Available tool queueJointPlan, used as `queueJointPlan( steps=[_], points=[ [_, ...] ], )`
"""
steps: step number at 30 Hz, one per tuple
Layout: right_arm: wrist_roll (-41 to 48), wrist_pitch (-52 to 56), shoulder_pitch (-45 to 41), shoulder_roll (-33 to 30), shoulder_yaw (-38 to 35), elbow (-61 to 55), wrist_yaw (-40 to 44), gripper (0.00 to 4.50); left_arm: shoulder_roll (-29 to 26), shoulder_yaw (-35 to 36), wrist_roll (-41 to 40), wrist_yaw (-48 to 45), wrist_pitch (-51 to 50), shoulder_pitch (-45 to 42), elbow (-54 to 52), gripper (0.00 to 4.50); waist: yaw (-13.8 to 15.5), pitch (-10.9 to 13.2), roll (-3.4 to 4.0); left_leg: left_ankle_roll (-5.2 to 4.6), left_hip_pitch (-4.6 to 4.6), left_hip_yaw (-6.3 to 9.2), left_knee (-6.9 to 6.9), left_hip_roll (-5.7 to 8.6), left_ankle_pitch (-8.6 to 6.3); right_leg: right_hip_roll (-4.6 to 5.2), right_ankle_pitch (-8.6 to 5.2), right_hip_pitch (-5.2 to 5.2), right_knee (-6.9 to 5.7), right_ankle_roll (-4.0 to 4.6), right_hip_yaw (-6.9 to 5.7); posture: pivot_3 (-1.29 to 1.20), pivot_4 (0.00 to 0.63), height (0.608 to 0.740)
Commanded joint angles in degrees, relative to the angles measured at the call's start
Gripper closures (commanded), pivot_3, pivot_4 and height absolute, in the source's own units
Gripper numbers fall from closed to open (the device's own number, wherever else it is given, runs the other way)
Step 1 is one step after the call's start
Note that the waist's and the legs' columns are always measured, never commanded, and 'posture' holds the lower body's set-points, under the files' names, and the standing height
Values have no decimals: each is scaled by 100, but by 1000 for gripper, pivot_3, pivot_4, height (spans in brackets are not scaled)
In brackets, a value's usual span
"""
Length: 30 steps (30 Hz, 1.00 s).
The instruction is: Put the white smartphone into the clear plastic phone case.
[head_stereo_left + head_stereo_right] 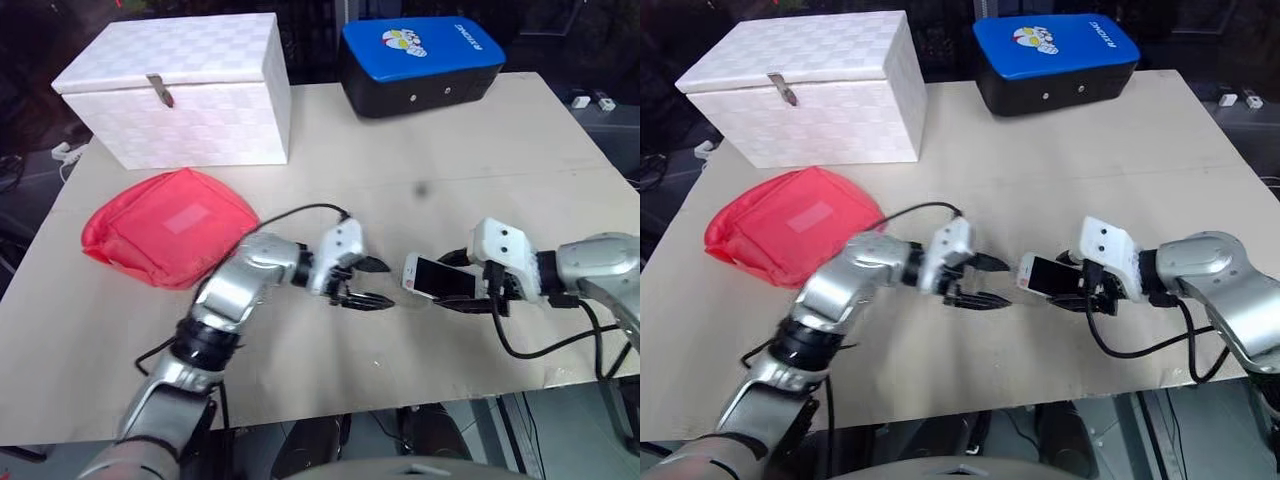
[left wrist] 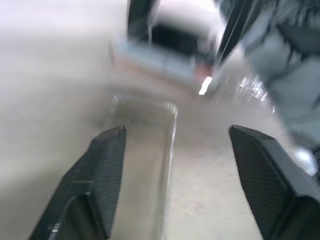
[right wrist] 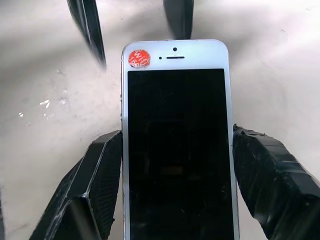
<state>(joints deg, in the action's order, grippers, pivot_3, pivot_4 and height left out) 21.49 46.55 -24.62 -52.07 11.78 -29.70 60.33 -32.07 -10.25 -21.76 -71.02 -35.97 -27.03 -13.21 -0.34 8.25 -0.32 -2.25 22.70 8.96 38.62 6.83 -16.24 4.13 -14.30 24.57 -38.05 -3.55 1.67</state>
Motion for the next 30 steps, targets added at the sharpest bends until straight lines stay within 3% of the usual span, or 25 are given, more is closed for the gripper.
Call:
queueJointPlan(
  steps=[1,6,11,19,30],
  points=[
    [-495,-421,-505,238,731,446,133,1654,-594,724,-409,-193,133,609,-403,1377,-22,0,1,0,0,0,1,0,0,-1,0,-1,0,0,-1,0,150,740],
    [-1081,-558,-1295,852,1571,1268,152,1654,-812,1390,-442,23,983,1764,-552,1377,-36,2,3,0,-10,-12,-4,0,0,-1,0,-1,0,1,-2,0,150,740],
    [-1442,-697,-1540,930,1950,1656,376,1654,-849,1615,-576,25,1420,2310,-629,1377,104,3,3,0,-2,2,-2,2,0,3,1,-1,10,2,-6,0,150,740],
    [-1692,-417,-1553,902,2152,1425,634,1657,-893,1629,-620,211,1599,2522,-561,1377,100,2,3,0,-4,1,-3,1,0,1,1,-2,7,2,-5,0,150,740],
    [-1941,604,-1531,1148,2283,1247,214,1660,-913,1476,-587,304,1679,2394,-437,1377,90,-3,1,1,-7,0,-4,1,0,1,1,-2,6,3,-5,0,150,740]
  ],
)
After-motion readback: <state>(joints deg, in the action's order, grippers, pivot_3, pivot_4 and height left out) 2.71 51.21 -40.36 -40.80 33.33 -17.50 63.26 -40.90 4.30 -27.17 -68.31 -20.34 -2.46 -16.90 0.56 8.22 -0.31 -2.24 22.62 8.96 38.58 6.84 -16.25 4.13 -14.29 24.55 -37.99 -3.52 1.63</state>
